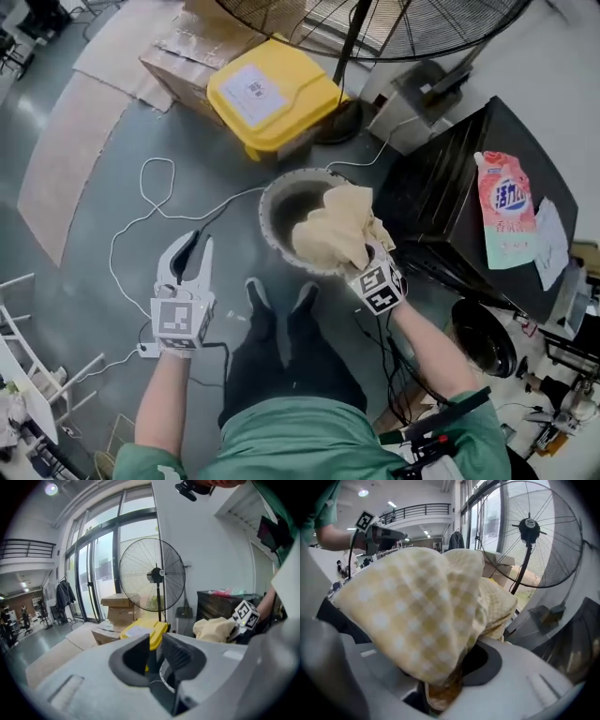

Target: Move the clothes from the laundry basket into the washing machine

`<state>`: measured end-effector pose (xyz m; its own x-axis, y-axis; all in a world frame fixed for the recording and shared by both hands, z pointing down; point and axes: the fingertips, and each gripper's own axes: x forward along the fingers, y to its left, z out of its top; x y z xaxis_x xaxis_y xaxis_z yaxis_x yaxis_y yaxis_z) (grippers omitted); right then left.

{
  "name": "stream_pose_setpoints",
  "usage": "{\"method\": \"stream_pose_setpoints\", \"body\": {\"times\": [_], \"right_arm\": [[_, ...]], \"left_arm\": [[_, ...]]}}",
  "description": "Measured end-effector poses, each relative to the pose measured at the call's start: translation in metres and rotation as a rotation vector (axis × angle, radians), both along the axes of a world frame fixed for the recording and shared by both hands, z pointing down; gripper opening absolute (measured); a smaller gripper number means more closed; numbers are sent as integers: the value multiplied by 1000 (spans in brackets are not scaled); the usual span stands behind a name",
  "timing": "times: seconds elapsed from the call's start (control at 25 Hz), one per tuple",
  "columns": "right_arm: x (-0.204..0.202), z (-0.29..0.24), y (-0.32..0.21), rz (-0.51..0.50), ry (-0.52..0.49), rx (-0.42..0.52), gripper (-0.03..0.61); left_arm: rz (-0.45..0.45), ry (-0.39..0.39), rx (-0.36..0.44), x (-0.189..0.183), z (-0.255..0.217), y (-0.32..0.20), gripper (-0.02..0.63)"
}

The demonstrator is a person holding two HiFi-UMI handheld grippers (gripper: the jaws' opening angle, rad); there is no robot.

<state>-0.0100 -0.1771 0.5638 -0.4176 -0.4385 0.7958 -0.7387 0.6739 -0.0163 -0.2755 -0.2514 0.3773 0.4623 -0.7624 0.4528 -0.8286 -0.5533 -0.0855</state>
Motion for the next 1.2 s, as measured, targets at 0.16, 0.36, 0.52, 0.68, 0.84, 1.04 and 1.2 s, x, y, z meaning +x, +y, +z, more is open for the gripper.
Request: {"method": "stream_pose_setpoints", "body": {"times": [0.16, 0.36, 0.52, 0.68, 0.84, 1.04, 1.2], "right_arm": [[8, -54, 16, 86, -65, 43, 156], [26, -108, 28, 209, -120, 108, 156], [39, -154, 37, 318, -159, 193, 156], [47, -172, 55, 431, -167, 223, 156], [55, -181, 76, 551, -162, 253, 156], [64, -190, 108, 702, -143, 276, 156], [76, -201, 138, 836, -122, 308, 156]], "left_arm": [[15, 14, 44, 26, -46, 4, 78], [41, 27, 92, 55, -90, 10, 78], [67, 58, 103, 69, -108, 18, 75], [120, 81, 82, 83, -104, 22, 74], [219, 89, 55, 102, -93, 25, 74], [328, 111, 27, 118, -83, 31, 74], [428, 130, 33, 136, -89, 37, 74]]}}
